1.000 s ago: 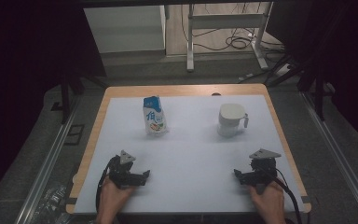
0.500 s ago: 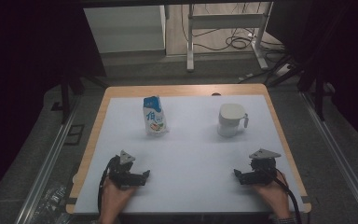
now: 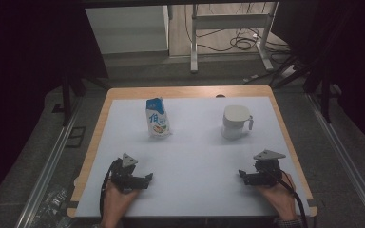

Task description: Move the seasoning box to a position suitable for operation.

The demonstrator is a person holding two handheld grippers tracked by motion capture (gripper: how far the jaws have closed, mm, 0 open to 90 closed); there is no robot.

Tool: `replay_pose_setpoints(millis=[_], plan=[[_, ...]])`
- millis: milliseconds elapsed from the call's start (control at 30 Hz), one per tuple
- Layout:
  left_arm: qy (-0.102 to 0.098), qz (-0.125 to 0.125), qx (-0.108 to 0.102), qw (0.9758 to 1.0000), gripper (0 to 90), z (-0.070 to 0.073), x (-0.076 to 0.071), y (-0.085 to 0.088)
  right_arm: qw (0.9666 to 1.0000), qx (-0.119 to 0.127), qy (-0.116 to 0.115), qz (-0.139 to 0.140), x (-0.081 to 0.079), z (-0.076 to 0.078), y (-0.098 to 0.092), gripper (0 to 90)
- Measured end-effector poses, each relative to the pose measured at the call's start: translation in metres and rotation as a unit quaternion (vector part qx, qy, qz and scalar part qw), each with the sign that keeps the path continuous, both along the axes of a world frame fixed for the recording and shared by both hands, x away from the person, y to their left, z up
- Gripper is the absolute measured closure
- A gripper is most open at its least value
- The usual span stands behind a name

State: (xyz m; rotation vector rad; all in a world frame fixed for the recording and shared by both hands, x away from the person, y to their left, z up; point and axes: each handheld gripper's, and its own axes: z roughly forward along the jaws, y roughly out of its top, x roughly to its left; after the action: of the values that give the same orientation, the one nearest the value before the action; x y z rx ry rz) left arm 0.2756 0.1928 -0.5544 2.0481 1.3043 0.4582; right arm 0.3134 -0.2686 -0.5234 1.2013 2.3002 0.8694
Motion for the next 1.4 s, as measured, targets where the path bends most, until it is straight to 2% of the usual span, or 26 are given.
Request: replay_pose_setpoints(millis=[133,367,433,467,600,633,667,800,867,1067,1167,1267,1300,1333,1367,1400], plan=[[0.000,0.000,0.000,1.0000,0.0,0.000,0.000,0.000,0.9999,0.003,-0.015,0.004,0.001,0.005,0.000,12.5],[0.000,0.000,-0.001,1.0000,0.1,0.000,0.000,0.000,0.9996,0.016,-0.023,0.001,0.009,0.014,-0.002,14.2],[0.000,0.000,-0.001,1.0000,0.1,0.000,0.000,0.000,0.9993,0.020,-0.032,0.002,0.011,0.018,-0.002,17.4],[0.000,0.000,-0.001,1.0000,0.1,0.000,0.000,0.000,0.9986,0.019,-0.049,0.000,0.013,0.022,-0.001,20.4],[0.000,0.001,-0.001,1.0000,0.2,0.000,0.000,0.000,0.9975,0.036,-0.060,-0.005,0.017,0.026,-0.002,27.4],[0.000,0.001,-0.001,1.0000,0.2,0.000,0.000,0.000,0.9975,0.036,-0.060,-0.005,0.017,0.026,-0.002,27.4],[0.000,0.001,-0.001,1.0000,0.2,0.000,0.000,0.000,0.9971,0.040,-0.064,-0.005,0.020,0.027,-0.002,32.4],[0.000,0.001,-0.001,1.0000,0.2,0.000,0.000,0.000,0.9971,0.039,-0.065,-0.006,0.027,0.029,-0.001,40.8],[0.000,0.001,-0.001,1.0000,0.2,0.000,0.000,0.000,0.9970,0.034,-0.067,-0.017,0.030,0.030,-0.001,38.0],[0.000,0.001,-0.001,1.0000,0.2,0.000,0.000,0.000,0.9952,0.064,-0.065,-0.036,0.044,0.038,-0.006,36.3],[0.000,0.001,-0.001,1.0000,0.2,0.000,0.000,0.000,0.9947,0.066,-0.066,-0.043,0.049,0.040,-0.008,36.8],[0.000,0.001,-0.001,1.0000,0.2,0.000,0.000,0.000,0.9931,0.070,-0.075,-0.058,0.058,0.040,-0.012,45.3],[0.000,0.001,-0.001,1.0000,0.2,0.000,0.000,0.000,0.9931,0.070,-0.075,-0.058,0.058,0.040,-0.012,45.3],[0.000,0.001,-0.001,1.0000,0.2,0.000,0.000,0.000,0.9929,0.067,-0.079,-0.059,0.063,0.040,-0.013,49.1],[0.000,0.001,-0.001,1.0000,0.2,0.000,0.000,0.000,0.9929,0.067,-0.079,-0.059,0.063,0.040,-0.013,49.1],[0.000,0.001,-0.001,1.0000,0.2,0.000,0.000,0.000,0.9931,0.054,-0.084,-0.061,0.067,0.040,-0.012,51.1]])
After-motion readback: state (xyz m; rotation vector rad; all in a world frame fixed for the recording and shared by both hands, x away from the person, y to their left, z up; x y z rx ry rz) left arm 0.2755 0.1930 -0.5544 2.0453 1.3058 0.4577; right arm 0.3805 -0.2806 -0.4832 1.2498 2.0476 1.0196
